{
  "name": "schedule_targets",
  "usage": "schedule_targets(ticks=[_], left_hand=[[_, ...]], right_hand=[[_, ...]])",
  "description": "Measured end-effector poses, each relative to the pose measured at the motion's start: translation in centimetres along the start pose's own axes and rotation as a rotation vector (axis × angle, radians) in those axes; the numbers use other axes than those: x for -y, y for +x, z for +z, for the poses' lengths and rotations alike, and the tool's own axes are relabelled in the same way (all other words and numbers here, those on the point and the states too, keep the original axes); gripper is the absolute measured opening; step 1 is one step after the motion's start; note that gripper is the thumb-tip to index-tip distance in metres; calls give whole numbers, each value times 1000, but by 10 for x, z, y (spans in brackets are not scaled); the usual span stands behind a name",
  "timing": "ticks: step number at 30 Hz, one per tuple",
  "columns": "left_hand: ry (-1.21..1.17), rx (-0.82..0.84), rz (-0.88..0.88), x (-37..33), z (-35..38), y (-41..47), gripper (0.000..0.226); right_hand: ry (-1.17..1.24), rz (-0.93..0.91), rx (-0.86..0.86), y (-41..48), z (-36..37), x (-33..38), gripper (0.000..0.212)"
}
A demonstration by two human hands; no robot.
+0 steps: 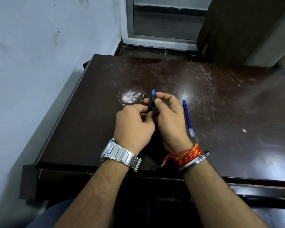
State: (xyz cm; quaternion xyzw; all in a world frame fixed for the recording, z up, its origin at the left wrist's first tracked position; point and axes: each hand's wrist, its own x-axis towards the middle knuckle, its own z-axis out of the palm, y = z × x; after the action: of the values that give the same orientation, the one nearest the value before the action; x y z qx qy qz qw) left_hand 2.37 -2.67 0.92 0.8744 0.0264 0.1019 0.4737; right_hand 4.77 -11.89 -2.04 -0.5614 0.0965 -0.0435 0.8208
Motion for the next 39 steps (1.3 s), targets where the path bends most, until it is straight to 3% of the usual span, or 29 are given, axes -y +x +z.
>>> schedule_targets(ticks=[3,8,16,19,21,26,30,35,39], left_hand=[[49,-5,12,0,-1,-1,12],[67,23,40,-3,1,-2,13],[38,19,32,-3,-2,-2,17],[56,18,19,-1,-2,-3,13],[78,14,23,-1,-1,-3,12],[53,23,12,-3,-1,-3,14],[94,7,23,-1,0,-2,12],[64,47,-2,-2,1,-5,14],[68,102,-77,1,3,-10,14]], right_hand=[[-119,-8,-10,-1,0,0,34],[-86,-20,-42,-1,-2,1,11],[152,122,54,-5,3,12,16],[29,62,44,-5,2,10,9],[-60,0,-8,-5,0,7,18],[19,29,-31,-2,-2,6,11],[-61,-1,-25,-5,-3,5,20],[64,-16,-111,-2,-4,11,15],[40,-193,-287,5,-15,21,20]])
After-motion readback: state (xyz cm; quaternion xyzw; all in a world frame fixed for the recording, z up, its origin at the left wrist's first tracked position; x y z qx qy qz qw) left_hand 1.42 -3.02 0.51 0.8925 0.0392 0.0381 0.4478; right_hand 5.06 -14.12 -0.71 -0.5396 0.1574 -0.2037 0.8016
